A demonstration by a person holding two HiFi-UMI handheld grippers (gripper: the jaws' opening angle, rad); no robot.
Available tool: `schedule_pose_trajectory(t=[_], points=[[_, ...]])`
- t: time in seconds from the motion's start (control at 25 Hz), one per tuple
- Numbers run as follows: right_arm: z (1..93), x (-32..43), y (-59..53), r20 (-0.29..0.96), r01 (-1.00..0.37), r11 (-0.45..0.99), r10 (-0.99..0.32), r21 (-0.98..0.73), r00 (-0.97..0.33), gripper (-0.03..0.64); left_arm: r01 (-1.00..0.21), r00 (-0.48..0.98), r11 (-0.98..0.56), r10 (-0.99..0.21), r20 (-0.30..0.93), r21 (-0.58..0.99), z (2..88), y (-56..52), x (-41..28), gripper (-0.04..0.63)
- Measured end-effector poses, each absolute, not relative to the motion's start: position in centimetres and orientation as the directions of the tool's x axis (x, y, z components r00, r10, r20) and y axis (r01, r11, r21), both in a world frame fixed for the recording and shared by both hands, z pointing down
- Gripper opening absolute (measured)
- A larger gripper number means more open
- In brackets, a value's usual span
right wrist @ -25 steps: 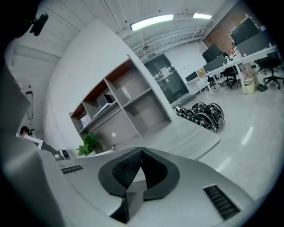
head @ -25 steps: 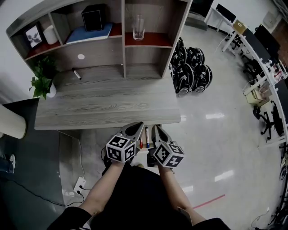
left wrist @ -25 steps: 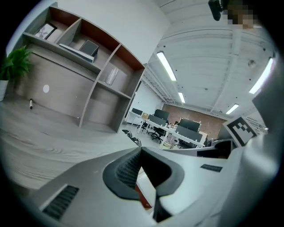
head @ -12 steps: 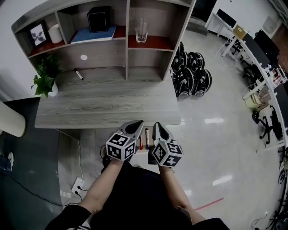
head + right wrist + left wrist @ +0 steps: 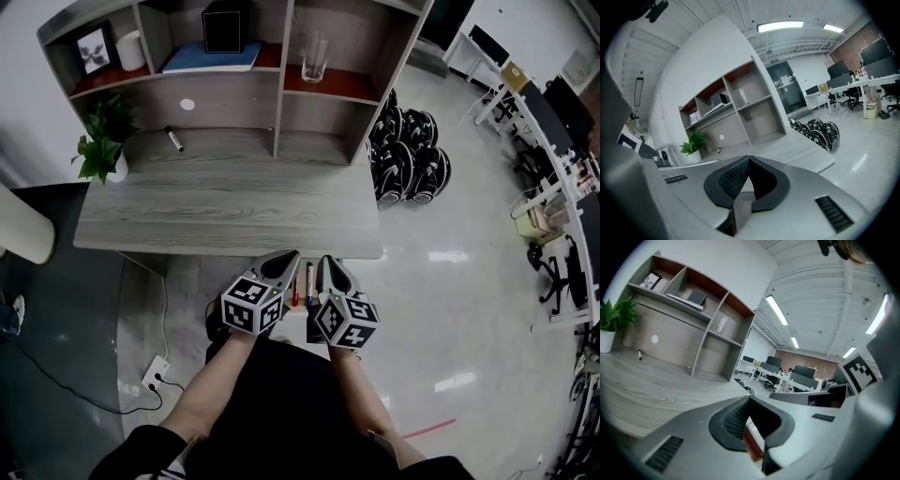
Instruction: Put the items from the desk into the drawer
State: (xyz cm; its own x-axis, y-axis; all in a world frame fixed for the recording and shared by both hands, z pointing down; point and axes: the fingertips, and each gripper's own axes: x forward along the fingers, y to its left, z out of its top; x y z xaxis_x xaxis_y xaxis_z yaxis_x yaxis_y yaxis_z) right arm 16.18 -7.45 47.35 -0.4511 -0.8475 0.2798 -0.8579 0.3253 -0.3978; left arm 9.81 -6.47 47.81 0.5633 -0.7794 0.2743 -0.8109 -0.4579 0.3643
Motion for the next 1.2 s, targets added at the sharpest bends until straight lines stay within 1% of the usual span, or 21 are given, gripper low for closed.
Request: schedule_pose_trajectory(t=[0.48, 0.8, 1.2], points=[[48.6, 10.8, -9.1, 0.322, -0.839, 0.352, -0.805, -0.416, -0.498, -0.009, -0.848, 0.502, -0.387, -0.806, 0.313, 0.362, 49.0, -7.8, 4.3, -0.005], [48.4, 5.2, -12.0, 0.342, -0.826, 0.379, -0.777, -0.417, -0.529, -0.009, -0.857, 0.476, -0.355, -0.823, 0.311, 0.373, 48.3, -11.2, -0.9, -0.005], [48.0, -3.2, -16.1, 0.351, -0.799, 0.458, -0.728, -0.390, -0.589, -0.009, -0.890, 0.401, -0.291, -0.865, 0.301, 0.350, 47.2, -15.5, -9.0, -0.005]])
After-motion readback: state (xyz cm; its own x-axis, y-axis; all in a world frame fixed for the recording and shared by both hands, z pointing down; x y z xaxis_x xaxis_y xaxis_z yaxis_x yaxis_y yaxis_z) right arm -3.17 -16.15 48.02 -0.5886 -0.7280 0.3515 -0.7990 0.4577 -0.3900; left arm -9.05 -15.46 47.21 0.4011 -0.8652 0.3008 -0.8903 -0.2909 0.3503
